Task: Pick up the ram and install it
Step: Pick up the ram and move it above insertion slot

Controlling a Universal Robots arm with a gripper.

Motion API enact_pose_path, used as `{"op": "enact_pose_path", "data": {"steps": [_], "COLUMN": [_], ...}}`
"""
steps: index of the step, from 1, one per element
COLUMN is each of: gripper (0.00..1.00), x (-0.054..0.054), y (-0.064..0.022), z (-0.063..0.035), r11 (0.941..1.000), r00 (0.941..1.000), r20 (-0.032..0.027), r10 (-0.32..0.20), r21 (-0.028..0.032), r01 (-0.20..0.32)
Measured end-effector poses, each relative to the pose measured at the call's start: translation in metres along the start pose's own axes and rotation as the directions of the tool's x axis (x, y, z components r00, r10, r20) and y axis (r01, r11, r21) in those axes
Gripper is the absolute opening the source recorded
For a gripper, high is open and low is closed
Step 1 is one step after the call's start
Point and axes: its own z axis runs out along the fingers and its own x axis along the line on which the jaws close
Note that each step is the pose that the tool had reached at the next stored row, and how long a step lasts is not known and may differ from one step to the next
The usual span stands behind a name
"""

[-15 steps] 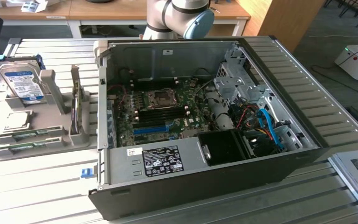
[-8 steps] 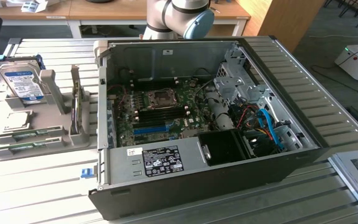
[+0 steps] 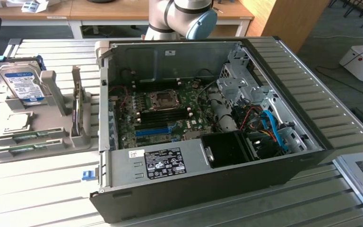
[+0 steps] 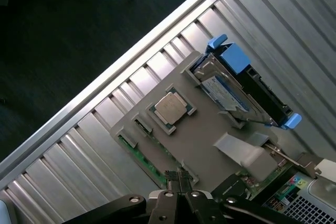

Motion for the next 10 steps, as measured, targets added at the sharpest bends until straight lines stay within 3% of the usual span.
{"op": "enact_pose_path", "data": {"steps": [4,7,10], "gripper": [0.1,0.1,0.1], "x": [0.0,0.0,0.0], "y": [0.0,0.0,0.0], "z": [0.0,0.0,0.0], "r11": [0.9997,0.9965,0.9947], "r00": [0.9997,0.9965,0.9947], "r20": [-0.0005,-0.0019,-0.0022], "r10": [-0.023,-0.083,-0.103], "r21": [-0.0006,-0.0021,-0.0027], "r01": [0.023,0.083,0.103]}}
